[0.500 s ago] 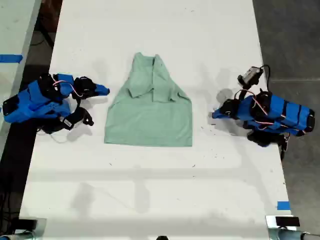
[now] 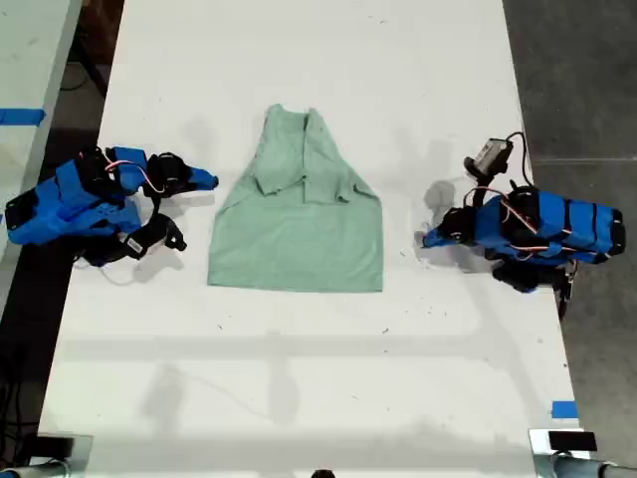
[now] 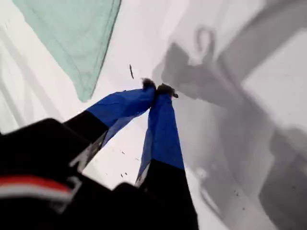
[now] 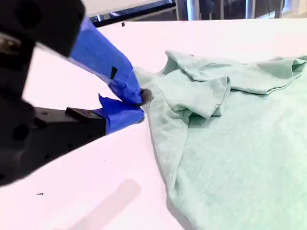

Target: Fold t shirt

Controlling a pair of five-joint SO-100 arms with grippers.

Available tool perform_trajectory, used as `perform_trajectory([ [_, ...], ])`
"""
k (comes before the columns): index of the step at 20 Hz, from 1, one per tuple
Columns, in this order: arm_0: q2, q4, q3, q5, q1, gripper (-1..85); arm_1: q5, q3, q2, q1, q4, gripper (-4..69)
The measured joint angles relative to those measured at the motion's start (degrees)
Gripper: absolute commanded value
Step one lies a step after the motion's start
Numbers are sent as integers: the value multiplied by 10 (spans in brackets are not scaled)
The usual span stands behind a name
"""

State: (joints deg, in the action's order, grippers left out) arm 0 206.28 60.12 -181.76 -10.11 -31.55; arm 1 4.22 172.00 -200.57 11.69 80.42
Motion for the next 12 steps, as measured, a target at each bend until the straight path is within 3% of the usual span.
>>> perform_trajectory([
  [2,0,0,0,0,0,0,13,-56,44,-3,-54,160],
  [5,0,0,0,0,0,3,34,-255,339,0,-97,212],
  [9,0,0,0,-9,0,5,45,-511,783,-3,-102,178],
  [12,0,0,0,-14,0,2,52,-600,977,6,-120,165],
])
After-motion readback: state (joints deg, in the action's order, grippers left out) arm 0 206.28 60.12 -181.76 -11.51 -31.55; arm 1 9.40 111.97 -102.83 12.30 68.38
